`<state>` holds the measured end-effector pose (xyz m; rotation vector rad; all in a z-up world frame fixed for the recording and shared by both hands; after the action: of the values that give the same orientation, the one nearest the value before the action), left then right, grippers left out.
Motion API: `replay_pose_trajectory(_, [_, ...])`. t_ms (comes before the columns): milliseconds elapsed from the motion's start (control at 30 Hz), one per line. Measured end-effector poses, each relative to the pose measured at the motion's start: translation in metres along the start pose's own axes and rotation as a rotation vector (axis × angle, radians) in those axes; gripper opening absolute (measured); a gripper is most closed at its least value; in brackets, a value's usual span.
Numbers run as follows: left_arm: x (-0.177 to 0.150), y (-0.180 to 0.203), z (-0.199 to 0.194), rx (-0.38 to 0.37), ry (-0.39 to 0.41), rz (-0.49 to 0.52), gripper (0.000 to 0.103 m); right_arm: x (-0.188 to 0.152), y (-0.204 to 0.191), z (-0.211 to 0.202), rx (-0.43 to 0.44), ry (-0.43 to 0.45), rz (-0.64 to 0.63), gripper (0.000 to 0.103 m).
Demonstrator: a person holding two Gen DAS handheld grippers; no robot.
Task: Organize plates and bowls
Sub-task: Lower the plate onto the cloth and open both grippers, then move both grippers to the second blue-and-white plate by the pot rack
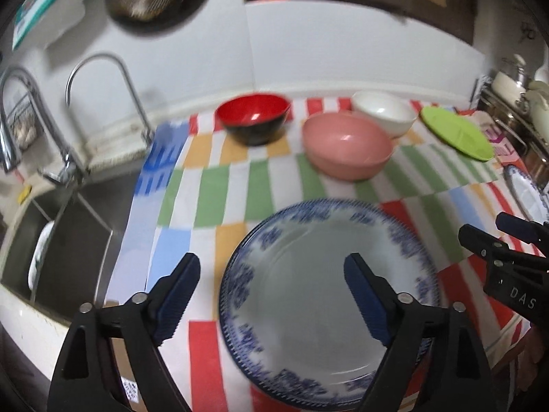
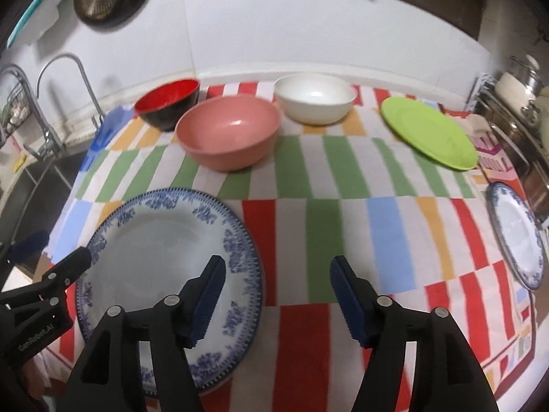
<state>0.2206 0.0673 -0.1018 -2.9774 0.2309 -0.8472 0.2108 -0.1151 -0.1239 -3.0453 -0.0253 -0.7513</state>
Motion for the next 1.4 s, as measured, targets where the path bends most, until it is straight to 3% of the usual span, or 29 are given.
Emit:
replay_pose_trajectory(300, [0.027, 0.053, -0.035, -0.047, 0.122, 0.073, 0.102, -0.003, 0.048, -0.047, -0.066, 0.102, 0.078, 0.08])
replay_pose_trajectory(500, [0.04, 0.092, -0.05, -0.086, 0.164, 0.117, 0.103, -0.009, 0.087, -0.073, -0.123, 0.15, 0.13, 0.081])
replay_pose_trajectory(1067, [0.068, 0.204, -0.066, -0.195, 0.217, 0.228, 0.103, -0.025, 0.202, -0.109, -0.237, 0.219, 0.285, 0.081])
replay_pose_trajectory(1400, [0.087, 0.264, -0.062, -0.219, 0.217, 0.267, 0.103, -0.028, 0.264, -0.114, -0.284, 0.231, 0.345, 0.081])
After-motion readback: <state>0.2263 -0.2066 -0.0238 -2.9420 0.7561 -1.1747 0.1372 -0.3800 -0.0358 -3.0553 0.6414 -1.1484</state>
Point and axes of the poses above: each gripper's, at about its wrist camera, not at the fingertips, and z roughly the way its jaws point, y to its right, x to its top, the point moved 4 cm from there along z, roughly the way its jaws point, and after that the axes turned 10 degrees about -y, right-handed, at the moved point
